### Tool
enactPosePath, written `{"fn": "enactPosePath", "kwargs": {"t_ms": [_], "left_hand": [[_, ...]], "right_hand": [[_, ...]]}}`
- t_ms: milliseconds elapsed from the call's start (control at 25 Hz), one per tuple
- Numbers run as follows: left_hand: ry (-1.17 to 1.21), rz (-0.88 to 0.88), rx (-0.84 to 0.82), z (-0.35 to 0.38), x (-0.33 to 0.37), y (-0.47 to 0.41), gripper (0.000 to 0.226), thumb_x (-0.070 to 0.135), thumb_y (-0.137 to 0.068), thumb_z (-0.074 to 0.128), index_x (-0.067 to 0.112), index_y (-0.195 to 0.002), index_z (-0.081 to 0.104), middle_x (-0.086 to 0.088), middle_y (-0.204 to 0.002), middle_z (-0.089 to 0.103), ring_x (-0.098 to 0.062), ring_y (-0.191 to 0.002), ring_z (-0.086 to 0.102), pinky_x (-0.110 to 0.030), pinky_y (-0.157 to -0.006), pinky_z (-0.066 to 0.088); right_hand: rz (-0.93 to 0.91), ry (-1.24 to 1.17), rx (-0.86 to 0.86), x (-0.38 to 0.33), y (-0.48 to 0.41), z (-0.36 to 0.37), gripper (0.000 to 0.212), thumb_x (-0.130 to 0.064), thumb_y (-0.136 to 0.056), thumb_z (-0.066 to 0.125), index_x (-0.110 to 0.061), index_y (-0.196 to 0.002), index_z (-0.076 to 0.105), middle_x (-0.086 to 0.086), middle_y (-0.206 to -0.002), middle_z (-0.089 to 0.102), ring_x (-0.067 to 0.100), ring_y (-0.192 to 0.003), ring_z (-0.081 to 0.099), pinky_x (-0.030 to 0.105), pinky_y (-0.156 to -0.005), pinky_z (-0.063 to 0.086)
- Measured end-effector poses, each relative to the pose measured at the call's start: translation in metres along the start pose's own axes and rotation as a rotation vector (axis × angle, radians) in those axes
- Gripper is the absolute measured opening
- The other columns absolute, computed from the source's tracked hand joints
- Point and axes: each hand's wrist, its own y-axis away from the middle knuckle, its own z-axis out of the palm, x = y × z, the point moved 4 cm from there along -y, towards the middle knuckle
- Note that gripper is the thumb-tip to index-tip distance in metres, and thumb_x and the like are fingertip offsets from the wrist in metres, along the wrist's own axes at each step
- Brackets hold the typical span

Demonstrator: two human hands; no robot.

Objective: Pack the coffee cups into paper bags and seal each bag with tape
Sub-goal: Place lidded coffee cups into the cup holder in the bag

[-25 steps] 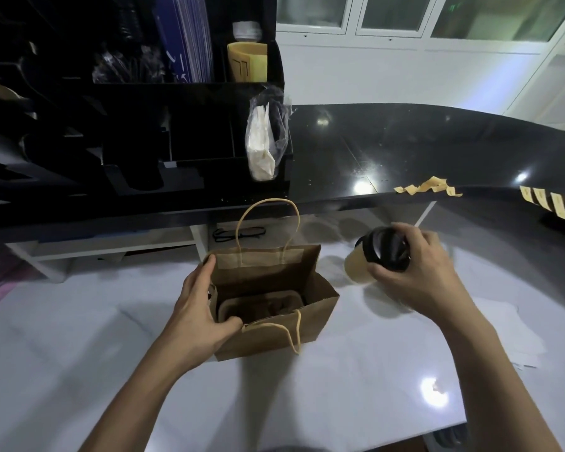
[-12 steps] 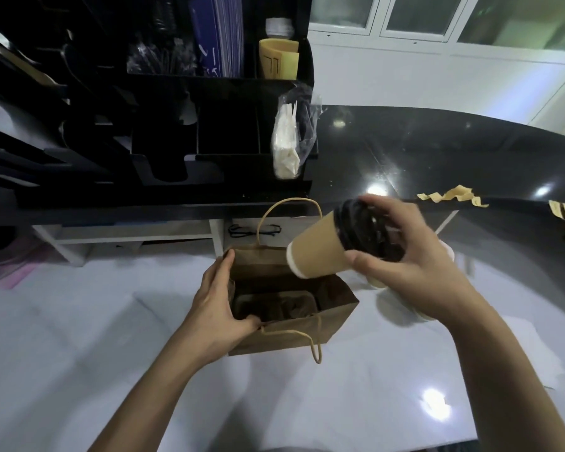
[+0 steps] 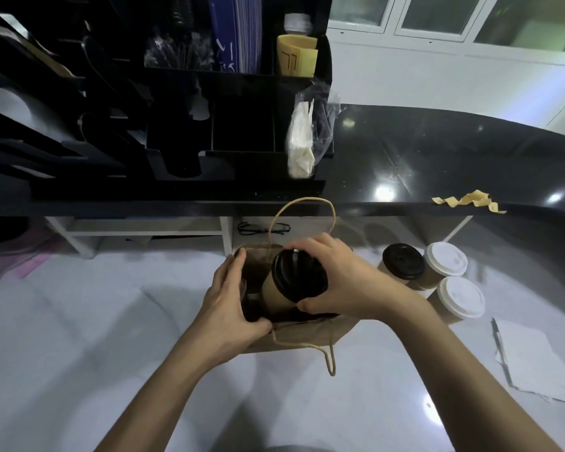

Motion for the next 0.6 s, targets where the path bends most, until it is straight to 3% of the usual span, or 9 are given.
{"fn": "enactPosePath", "kwargs": {"t_ms": [280,480,600], "left_hand": [[-0.006,-0.007,0.012,0.0,-0.001,0.0,0.12,0.031,-0.072,0.078,0.044,-0.156,-0.007,0.024,-0.16,-0.001,-0.021,-0.147,0.023,-0.044,-0.109,0.046],[0.005,-0.012,0.004,0.0,-0.001,-0.001,0.121,0.037,-0.067,0.074,0.048,-0.154,-0.01,0.028,-0.158,-0.003,-0.021,-0.148,0.021,-0.045,-0.112,0.042],[0.001,-0.012,0.006,0.0,-0.002,-0.001,0.122,0.039,-0.065,0.072,0.05,-0.153,-0.011,0.029,-0.158,-0.004,-0.021,-0.148,0.021,-0.045,-0.112,0.042]], "right_hand": [[-0.112,0.301,0.053,-0.013,-0.016,0.011,0.086,-0.047,-0.076,0.078,-0.042,-0.149,0.033,-0.011,-0.138,0.041,0.016,-0.118,0.037,0.036,-0.104,0.042],[-0.193,0.294,-0.032,-0.019,-0.023,0.025,0.087,-0.036,-0.079,0.082,-0.038,-0.152,0.033,-0.007,-0.141,0.034,0.015,-0.122,0.037,0.028,-0.103,0.044],[-0.21,0.327,-0.083,-0.02,-0.034,0.035,0.086,-0.037,-0.08,0.081,-0.036,-0.152,0.035,-0.006,-0.141,0.039,0.017,-0.122,0.043,0.033,-0.105,0.046]]}}
